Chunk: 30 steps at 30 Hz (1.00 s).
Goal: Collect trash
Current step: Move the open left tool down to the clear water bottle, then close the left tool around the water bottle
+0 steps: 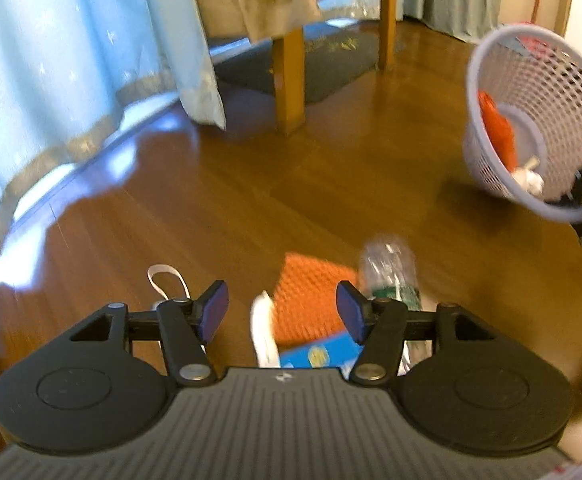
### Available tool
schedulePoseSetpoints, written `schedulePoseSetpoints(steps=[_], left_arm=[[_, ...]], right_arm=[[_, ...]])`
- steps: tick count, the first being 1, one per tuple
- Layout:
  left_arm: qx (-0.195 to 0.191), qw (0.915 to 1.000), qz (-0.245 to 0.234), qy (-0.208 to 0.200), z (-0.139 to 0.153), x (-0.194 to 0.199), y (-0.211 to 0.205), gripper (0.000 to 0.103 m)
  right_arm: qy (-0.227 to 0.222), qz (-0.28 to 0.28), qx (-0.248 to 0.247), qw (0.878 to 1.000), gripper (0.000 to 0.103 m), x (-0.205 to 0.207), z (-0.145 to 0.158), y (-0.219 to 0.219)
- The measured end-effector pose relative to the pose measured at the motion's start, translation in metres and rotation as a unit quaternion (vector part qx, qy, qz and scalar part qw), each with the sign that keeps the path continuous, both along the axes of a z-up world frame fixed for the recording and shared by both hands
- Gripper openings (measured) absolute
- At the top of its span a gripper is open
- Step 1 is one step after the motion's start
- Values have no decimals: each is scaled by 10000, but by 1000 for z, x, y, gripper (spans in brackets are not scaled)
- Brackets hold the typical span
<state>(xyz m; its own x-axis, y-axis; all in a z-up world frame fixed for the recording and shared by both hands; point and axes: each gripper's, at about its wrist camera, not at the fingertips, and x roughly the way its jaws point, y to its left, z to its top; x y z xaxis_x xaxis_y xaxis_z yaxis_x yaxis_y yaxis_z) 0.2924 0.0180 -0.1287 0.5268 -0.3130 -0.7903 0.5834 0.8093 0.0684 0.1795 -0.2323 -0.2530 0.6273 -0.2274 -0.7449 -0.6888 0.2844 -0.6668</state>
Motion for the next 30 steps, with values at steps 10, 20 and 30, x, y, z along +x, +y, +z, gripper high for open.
schedulePoseSetpoints(steps=[10, 20, 30], left_arm=[[-242, 9939, -468, 964, -45, -53, -5, 58], [-118, 9906, -837, 1078, -90, -47, -36, 63], [-65, 9911, -975, 904, -113, -29, -60, 70]], right_arm=[[12, 14, -19, 10000, 0, -2, 0, 0], [0, 17, 1, 10000, 0, -6, 1, -3], [16, -6, 30, 10000, 0, -5, 1, -1]])
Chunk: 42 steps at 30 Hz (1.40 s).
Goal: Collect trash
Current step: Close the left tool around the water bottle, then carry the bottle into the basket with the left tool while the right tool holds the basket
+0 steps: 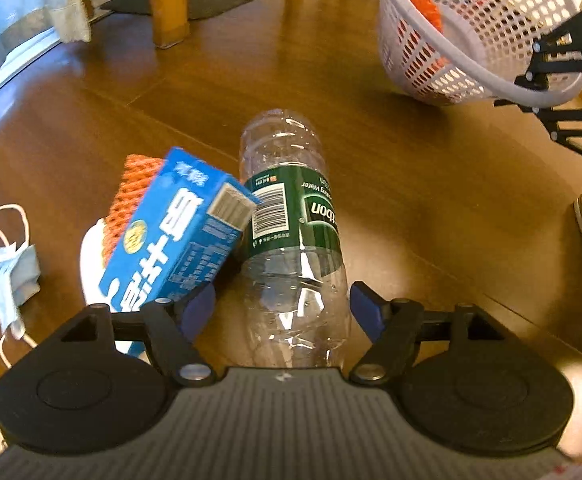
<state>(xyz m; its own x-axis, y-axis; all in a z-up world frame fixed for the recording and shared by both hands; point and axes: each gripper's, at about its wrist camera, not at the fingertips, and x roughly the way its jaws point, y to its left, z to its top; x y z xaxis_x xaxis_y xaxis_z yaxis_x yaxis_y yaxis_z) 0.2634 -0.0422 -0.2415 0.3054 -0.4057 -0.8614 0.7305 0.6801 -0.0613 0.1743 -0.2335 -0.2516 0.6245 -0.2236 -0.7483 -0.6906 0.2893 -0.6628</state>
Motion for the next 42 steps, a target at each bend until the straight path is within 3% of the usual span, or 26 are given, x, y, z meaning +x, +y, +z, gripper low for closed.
schedulePoseSetpoints(steps=[10, 15, 36, 42], left_arm=[[323, 9987, -352, -194, -9, -4, -32, 68], [546, 9959, -599, -407, -11, -11, -38, 61], [1147, 9802, -1197, -1084, -29, -28, -49, 60], [1169, 9806, -1243, -962, -26, -34, -47, 59]], right_arm=[[4, -19, 34, 10000, 0, 1, 1, -1], [5, -13, 32, 10000, 0, 1, 1, -1], [10, 1, 33, 10000, 0, 1, 1, -2], [-1, 6, 32, 10000, 0, 1, 0, -2]])
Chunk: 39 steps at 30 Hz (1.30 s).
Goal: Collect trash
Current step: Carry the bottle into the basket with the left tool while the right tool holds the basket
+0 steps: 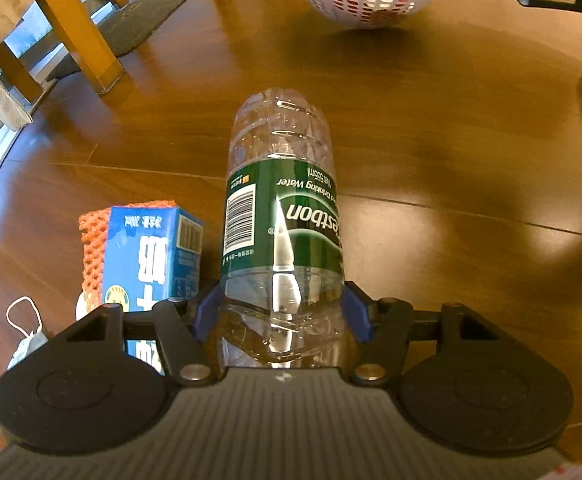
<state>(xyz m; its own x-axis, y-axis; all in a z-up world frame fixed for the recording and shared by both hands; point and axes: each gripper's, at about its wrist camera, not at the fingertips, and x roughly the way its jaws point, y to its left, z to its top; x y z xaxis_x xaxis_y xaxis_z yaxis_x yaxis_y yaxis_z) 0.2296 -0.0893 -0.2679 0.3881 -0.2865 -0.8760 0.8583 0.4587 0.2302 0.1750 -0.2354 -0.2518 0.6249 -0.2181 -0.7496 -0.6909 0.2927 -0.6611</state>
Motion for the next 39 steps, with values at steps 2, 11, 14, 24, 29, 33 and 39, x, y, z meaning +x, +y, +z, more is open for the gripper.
schedulePoseSetpoints(steps=[2, 11, 14, 24, 29, 33, 39], left_arm=[[2, 10000, -26, 10, 4, -3, 1, 59], [-200, 9997, 148, 9, 44, -13, 16, 59], [-277, 9994, 165, -77, 62, -14, 18, 59], [-549, 9957, -189, -719, 126, -8, 4, 59], [-595, 9921, -567, -946, 154, -8, -15, 59], [-552, 9889, -1013, -936, 169, -13, -42, 60], [-516, 9812, -1578, -979, 181, -8, -91, 60]], right_arm=[[-1, -2, 3, 10000, 0, 1, 0, 0], [-36, 44, -59, 10000, 0, 3, 0, 3], [-32, 63, -88, 9999, 0, 4, -1, 5], [-16, 150, -156, 9998, 0, 5, -2, 2], [4, 217, -179, 9996, 0, 3, -2, 1], [20, 264, -185, 9995, 0, 3, -2, 0], [15, 297, -171, 9994, 0, 3, 0, 0]])
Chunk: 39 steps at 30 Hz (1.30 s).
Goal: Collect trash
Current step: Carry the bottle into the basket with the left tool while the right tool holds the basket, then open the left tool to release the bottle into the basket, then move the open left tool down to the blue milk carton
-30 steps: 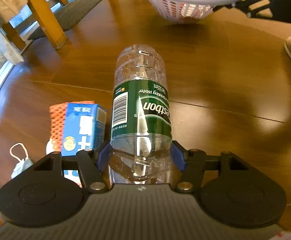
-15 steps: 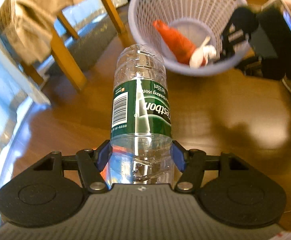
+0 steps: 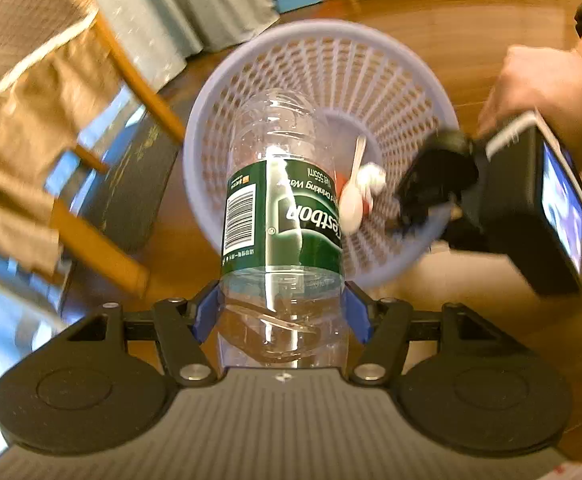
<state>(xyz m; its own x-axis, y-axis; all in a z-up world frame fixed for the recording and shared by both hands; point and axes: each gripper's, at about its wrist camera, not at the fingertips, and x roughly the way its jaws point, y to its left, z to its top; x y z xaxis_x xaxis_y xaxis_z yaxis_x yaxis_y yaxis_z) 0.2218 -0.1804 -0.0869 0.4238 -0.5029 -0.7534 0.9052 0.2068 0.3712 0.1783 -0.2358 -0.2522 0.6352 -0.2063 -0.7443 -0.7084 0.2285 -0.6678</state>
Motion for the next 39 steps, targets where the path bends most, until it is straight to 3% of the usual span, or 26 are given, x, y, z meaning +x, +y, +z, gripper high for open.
schedulePoseSetpoints(steps=[4, 6, 8, 11, 24, 32, 35, 39], left_arm=[[-129, 9996, -263, -46, 3, 5, -31, 61], [-260, 9987, -421, -100, 2, 7, -46, 68], [-477, 9977, -404, -259, 4, 10, -56, 71], [-768, 9969, -145, -75, 13, 18, -59, 71], [-751, 9948, 674, 147, 10, 47, 1, 71], [-739, 9886, 1270, 338, 8, 60, 43, 71], [-702, 9845, 1559, 387, 4, 68, 65, 71], [-685, 9731, 2107, 627, -7, 76, 101, 71]], right_arm=[[-5, 3, 14, 10000, 0, -1, -1, 1], [-6, -18, 35, 10000, 0, -1, -1, 0], [-9, -23, 44, 10000, 0, -2, -1, -1], [-5, -49, 78, 10000, 0, -5, 0, -1], [-24, -85, 95, 9999, 0, 1, -3, 3], [-18, -109, 125, 9999, 0, 2, -2, 3], [-31, -127, 142, 9998, 0, 2, -1, 3], [-46, -155, 162, 9997, 0, 2, 1, 3]])
